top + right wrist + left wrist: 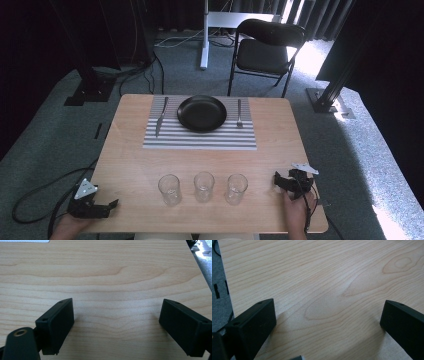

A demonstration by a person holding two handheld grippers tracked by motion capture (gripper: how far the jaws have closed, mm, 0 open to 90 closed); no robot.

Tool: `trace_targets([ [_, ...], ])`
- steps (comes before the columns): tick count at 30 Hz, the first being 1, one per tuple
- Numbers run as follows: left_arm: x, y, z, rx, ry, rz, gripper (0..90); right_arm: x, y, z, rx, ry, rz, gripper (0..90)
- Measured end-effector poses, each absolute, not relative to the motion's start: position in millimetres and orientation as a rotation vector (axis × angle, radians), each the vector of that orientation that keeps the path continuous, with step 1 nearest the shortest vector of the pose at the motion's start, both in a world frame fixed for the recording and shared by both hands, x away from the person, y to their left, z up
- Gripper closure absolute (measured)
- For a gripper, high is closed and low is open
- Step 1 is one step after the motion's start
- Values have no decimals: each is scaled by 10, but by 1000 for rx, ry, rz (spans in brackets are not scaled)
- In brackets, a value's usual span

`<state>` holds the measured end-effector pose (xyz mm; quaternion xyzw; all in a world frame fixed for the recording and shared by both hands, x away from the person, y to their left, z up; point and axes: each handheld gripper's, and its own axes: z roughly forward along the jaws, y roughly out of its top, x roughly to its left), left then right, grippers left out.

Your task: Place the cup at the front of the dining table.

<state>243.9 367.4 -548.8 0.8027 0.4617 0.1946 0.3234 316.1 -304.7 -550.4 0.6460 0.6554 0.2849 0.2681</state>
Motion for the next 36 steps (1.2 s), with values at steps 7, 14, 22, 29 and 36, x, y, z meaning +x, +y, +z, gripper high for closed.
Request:
trace_targets([
  [7,2400,3698,-5506,2098,1178,514,8,3161,-3047,-5504,1743,1768,768,120],
  [14,2434,3678,-5490,2119,1176,499,8,3161,-3046,-5504,1744,1768,768,120],
  [22,2433,3678,-5489,2122,1175,499,8,3160,-3047,-5504,1743,1768,769,120],
  [29,2436,3664,-5475,2135,1181,491,9,3160,-3048,-5505,1742,1769,768,120],
  [36,2437,3603,-5457,2122,1216,490,20,3160,-3048,-5505,1742,1768,768,120],
])
